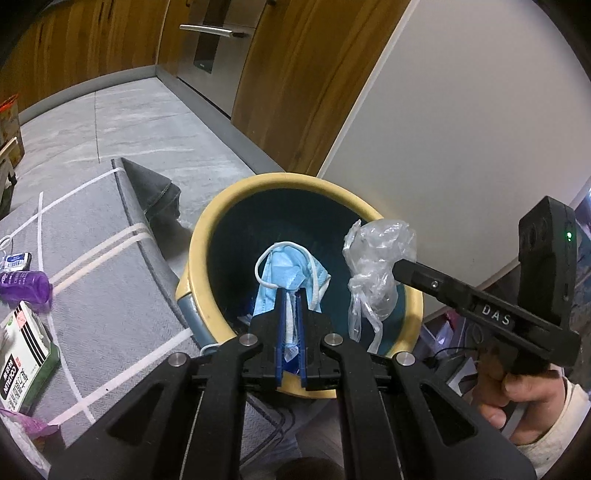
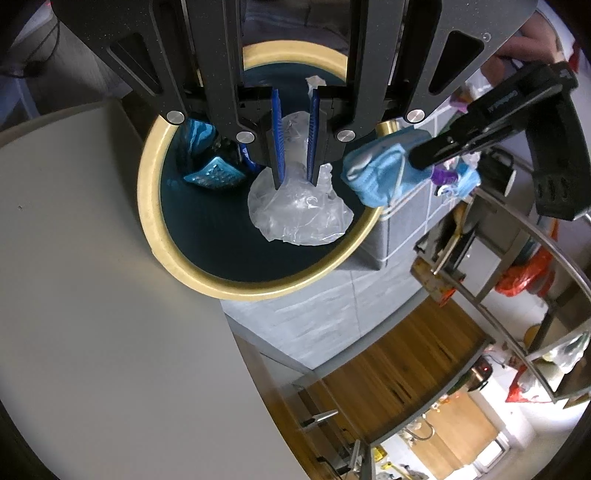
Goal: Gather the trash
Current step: 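Carry the mask and plastic bag over the bin and release both, then withdraw both open grippers from the bin toward the cushion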
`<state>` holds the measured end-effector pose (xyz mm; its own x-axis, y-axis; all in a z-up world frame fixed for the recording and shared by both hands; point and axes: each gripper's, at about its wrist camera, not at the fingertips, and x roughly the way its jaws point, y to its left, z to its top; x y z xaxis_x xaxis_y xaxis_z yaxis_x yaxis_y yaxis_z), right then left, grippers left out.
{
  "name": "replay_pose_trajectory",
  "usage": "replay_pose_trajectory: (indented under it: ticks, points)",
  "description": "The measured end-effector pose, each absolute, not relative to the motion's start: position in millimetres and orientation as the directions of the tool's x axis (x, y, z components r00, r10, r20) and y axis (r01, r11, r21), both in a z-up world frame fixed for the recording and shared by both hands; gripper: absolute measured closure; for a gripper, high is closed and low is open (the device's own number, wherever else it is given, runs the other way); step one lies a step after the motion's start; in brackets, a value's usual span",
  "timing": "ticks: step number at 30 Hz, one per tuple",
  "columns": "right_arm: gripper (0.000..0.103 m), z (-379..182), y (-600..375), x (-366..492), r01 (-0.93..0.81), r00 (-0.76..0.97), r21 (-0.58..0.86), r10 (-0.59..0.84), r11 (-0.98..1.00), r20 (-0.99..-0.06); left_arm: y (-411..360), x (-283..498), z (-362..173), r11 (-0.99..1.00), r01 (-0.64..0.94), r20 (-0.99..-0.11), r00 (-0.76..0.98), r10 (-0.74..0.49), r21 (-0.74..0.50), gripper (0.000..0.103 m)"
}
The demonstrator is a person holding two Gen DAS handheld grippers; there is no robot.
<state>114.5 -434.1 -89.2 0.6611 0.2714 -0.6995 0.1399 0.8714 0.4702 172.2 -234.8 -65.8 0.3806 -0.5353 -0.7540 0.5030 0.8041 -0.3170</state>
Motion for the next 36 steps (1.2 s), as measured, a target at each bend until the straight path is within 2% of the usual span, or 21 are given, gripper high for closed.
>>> replay_pose_trajectory:
  ticks: [3, 6, 14, 18, 28, 36]
  points:
    - [0.088, -91, -435, 115, 0.153, 0.656, 0.471, 0.267, 0.869, -0.706, -230, 172, -64, 0.803, 0.500, -0.748, 0.385, -0.541, -0.324, 0.084]
    - [0.086, -90, -433, 117, 0.156, 0.657, 0.472, 0.266, 0.868, -0.706, -225, 170, -60, 0.801, 0.499, -0.735, 0.396, -0.551, -0.331, 0.079]
    - [0.064, -89, -435, 114, 0.162, 0.670, 0.486, 0.267, 0.859, -0.693, -211, 168, -50, 0.803, 0.490, -0.712, 0.423, -0.560, -0.340, 0.066]
    - [0.048, -86, -433, 114, 0.155, 0.677, 0.493, 0.272, 0.856, -0.684, -193, 165, -43, 0.818, 0.469, -0.699, 0.459, -0.548, -0.333, 0.049]
    - [0.023, -77, -415, 119, 0.129, 0.685, 0.485, 0.276, 0.865, -0.674, -125, 164, -33, 0.881, 0.370, -0.687, 0.560, -0.464, -0.294, 0.037]
    - [0.015, -72, -392, 125, 0.092, 0.671, 0.478, 0.300, 0.874, -0.678, -63, 159, -28, 0.917, 0.269, -0.683, 0.612, -0.399, -0.294, 0.036]
